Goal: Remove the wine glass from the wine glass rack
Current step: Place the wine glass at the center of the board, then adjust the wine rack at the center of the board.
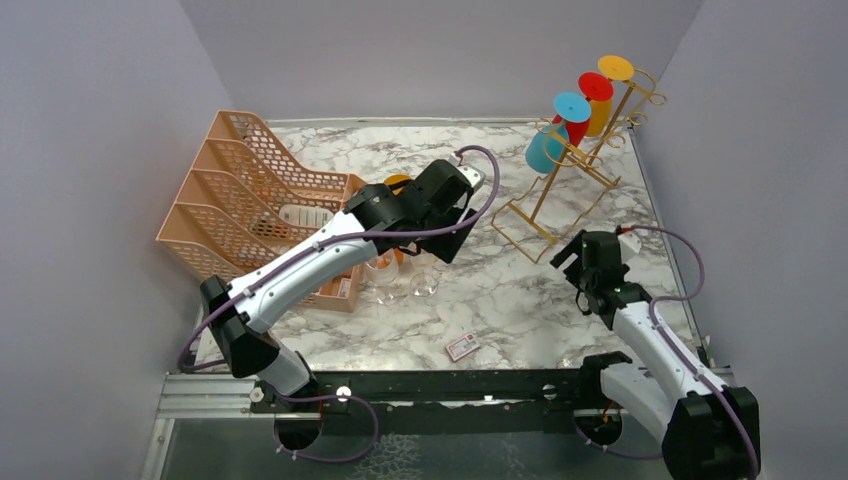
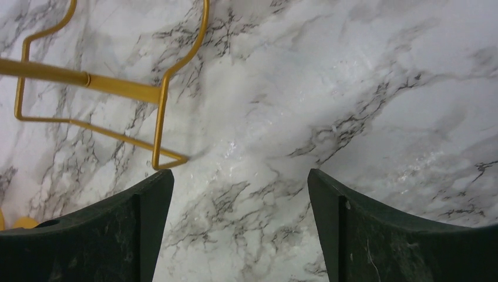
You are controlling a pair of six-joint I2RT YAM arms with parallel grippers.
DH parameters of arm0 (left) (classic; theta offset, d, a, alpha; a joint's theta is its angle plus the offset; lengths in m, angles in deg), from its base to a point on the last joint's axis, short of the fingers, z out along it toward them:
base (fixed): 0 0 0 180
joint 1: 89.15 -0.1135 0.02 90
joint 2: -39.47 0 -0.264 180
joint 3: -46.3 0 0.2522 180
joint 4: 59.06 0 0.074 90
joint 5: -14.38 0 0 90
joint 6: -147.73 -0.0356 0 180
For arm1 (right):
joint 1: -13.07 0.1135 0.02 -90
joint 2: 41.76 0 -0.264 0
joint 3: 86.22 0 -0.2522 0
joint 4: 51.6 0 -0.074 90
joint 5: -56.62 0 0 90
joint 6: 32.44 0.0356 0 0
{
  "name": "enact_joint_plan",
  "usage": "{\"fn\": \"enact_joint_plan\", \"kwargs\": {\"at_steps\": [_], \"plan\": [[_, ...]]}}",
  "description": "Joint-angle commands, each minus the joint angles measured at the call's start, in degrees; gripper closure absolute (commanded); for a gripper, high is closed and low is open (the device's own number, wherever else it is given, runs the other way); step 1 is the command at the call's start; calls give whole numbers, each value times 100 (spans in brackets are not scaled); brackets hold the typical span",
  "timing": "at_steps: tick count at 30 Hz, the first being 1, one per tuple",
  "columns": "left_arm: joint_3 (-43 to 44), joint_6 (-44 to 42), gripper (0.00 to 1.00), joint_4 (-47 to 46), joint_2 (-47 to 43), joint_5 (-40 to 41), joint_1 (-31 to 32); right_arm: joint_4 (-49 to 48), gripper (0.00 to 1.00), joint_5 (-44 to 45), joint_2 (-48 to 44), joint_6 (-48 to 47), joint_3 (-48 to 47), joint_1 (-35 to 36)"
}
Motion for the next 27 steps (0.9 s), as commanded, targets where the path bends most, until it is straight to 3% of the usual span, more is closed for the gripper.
{"fn": "enact_joint_plan", "kwargs": {"at_steps": [1, 7, 14, 27], "plan": [[190, -164, 23, -131, -507, 690, 26, -389, 13, -402, 300, -176, -400, -507], [253, -343, 8, -233, -805, 1135, -309, -742, 12, -806, 848, 3, -824, -1301], [-208, -339, 1, -601, -1596, 623, -1619, -943, 14, -1344, 1973, -655, -1795, -1923], [-636, -106, 1, -831, -1954, 371, -2454, -683, 9, -1838, 4133, -1198, -3624, -2508]]}}
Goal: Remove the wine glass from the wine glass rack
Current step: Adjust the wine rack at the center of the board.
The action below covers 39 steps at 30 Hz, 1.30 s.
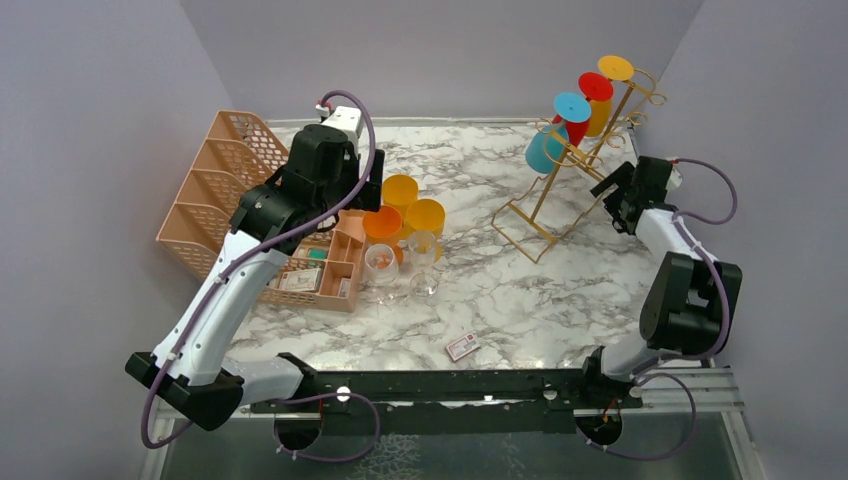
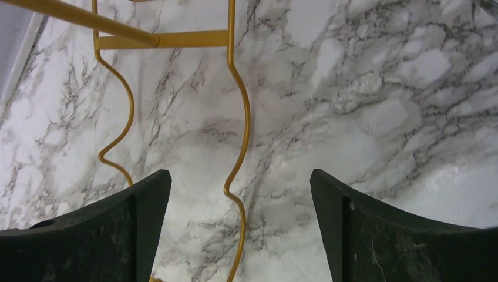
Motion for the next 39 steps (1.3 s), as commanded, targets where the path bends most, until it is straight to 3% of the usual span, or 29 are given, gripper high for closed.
{"fn": "enact_joint_plan", "kwargs": {"at_steps": [1, 20, 34, 39], "plan": [[-47, 78, 1, -160, 33, -289, -207, 31, 9, -313, 710, -515, -680, -61], [-250, 201, 1, -93, -76, -667, -516, -2111, 13, -937, 2435, -1780, -1277, -173], [-403, 259, 1, -135, 44, -761, -533, -2604, 16, -3231, 3084, -3451, -1807, -217], [-420, 142, 1, -132, 79, -855, -534, -2208, 17, -4088, 3439, -3829, -2323, -214]]}}
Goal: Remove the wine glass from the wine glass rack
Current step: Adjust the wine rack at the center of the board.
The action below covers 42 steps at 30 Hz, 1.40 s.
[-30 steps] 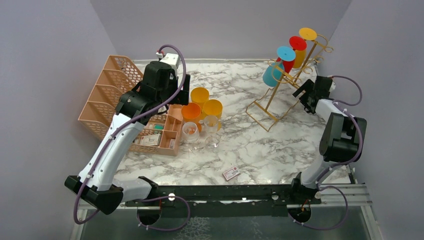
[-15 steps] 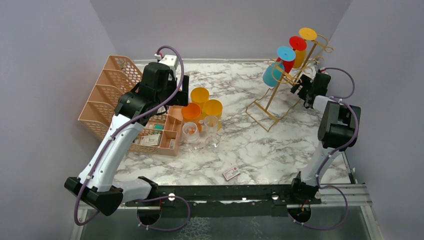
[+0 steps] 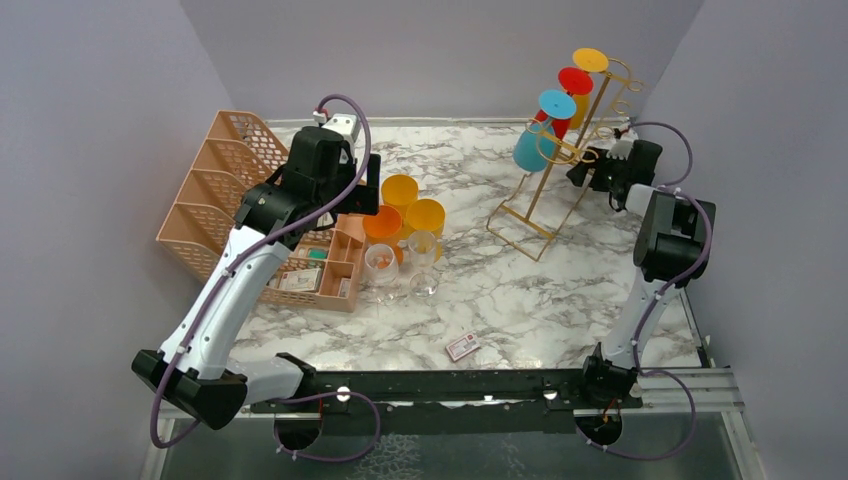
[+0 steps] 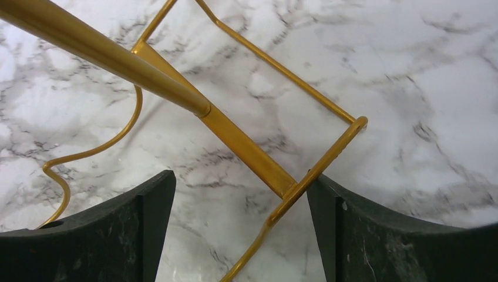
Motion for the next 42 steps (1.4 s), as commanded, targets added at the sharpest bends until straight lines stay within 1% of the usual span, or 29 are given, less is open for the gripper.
{"fn": "enact_joint_plan", "kwargs": {"at_steps": [1, 5, 14, 18, 20, 22, 25, 27, 33, 35, 37, 38, 40, 42], "plan": [[-44, -97, 1, -116, 14, -178, -31, 130, 17, -1239, 317, -618, -597, 8], [-71, -98, 1, -112, 19, -176, -40, 220, 17, -1807, 501, -732, -797, 10], [-146, -41, 1, -155, -70, -249, -40, 443, 18, -2717, 914, -275, -1236, 53], [-169, -2, 1, -178, -115, -306, -40, 408, 19, -3011, 1039, 152, -1415, 97], [-162, 12, 1, -178, -145, -325, -40, 519, 19, -2612, 1011, 446, -1469, 111], [-169, 44, 1, -187, -197, -326, -40, 618, 18, -1999, 826, 570, -1359, 112], [-218, 77, 1, -231, -292, -361, -40, 491, 11, -1094, 378, 1061, -946, 96], [-293, 78, 1, -296, -336, -416, -40, 599, 10, -817, 164, 1224, -879, 94], [-434, 104, 1, -376, -365, -319, -40, 1030, 5, 755, -670, 2075, -333, 59], [-533, 98, 1, -445, -410, -230, -48, 1451, 5, 1360, -1005, 2520, -226, 58], [-601, 111, 1, -508, -416, -180, -63, 2152, 3, 1830, -1310, 2936, -351, 59], [-629, 120, 1, -542, -402, -174, -78, 2548, 1, 2003, -1462, 2994, -471, 59], [-678, 137, 1, -608, -360, -178, -104, 3232, 1, 2327, -1725, 2935, -694, 59], [-736, 106, 1, -730, -326, -406, -189, 3790, 0, 2679, -2013, 2847, -912, 59]]}}
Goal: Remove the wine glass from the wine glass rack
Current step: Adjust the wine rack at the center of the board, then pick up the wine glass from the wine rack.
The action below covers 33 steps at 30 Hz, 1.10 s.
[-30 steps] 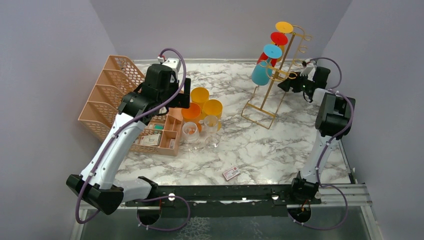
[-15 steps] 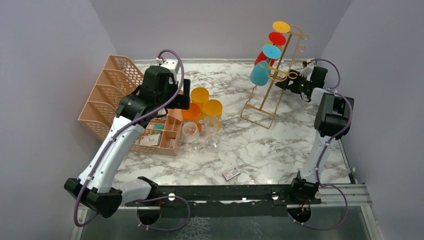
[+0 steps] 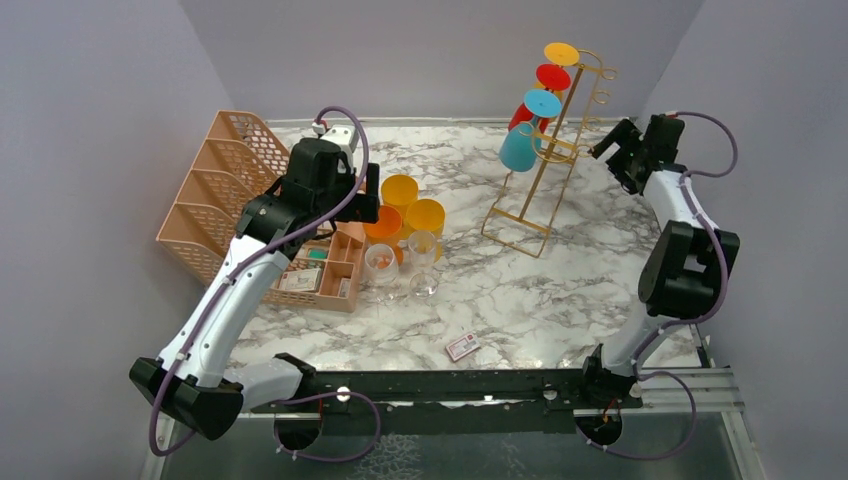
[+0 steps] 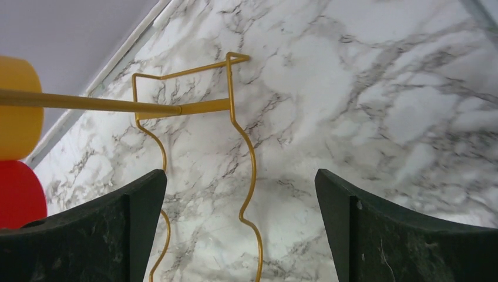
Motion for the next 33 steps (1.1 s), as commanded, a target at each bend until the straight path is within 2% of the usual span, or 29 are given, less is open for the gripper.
{"fn": "enact_joint_plan", "kwargs": {"at_steps": [1, 5, 7, 11, 13, 20, 25, 33], "plan": [[-123, 28, 1, -447, -53, -288, -201, 1700, 1, 1348, -706, 250, -521, -29], [-344, 54, 1, -672, -62, -594, -661, 1765, 0, 1454, -1639, 94, -436, -33], [-428, 81, 1, -761, -66, -783, -985, 1293, 0, 888, -2206, -87, -161, -33], [-591, 154, 1, -796, -149, -814, -1378, 452, 0, -944, -3036, -257, 48, -29], [-733, 172, 1, -878, -296, -743, -1405, 420, 2, -1716, -3109, -104, -189, -24], [-1172, 175, 1, -1144, -930, -915, -1407, 335, 18, -3810, -2528, 671, -1130, 74], [-1317, 361, 1, -1203, -1288, -1150, -1407, 760, 30, -3848, -2084, 675, -1660, 220], [-1480, 682, 1, -1265, -1620, -989, -1407, 2452, 32, -3581, -1347, -94, -2864, 496]]}}
